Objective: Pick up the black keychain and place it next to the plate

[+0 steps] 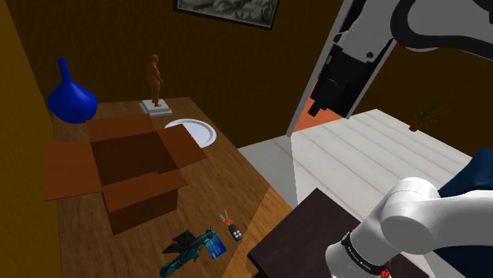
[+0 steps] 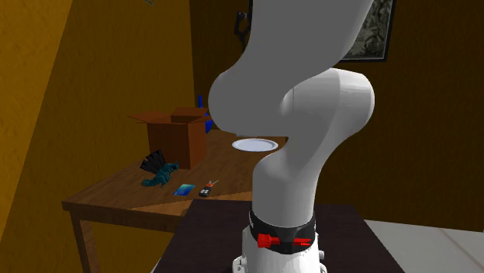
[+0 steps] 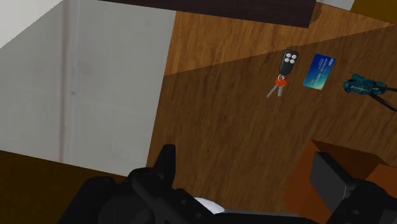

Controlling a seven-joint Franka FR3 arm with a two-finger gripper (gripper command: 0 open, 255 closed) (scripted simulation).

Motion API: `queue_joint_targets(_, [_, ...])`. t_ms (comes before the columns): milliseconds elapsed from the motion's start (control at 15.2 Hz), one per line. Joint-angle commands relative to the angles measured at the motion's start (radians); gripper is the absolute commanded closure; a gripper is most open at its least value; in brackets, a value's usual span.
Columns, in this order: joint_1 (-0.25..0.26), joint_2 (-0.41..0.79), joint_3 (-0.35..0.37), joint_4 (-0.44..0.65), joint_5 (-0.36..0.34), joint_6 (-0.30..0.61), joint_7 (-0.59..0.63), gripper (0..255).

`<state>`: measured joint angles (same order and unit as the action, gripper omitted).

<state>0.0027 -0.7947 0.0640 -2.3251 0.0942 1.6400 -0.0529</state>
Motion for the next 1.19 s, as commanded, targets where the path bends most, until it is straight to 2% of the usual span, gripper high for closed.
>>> queue_joint_targets(0, [0.0,0.0,0.0,0.0,0.0,0.0,0.0,0])
queue_joint_targets(594, [0.033,0.04,0.112,-0.238,0.066,0.258,0.092,0])
queue_joint_targets(1122, [0.067,0.191,0.226,-0.373,0.127,0.526,0.18,0])
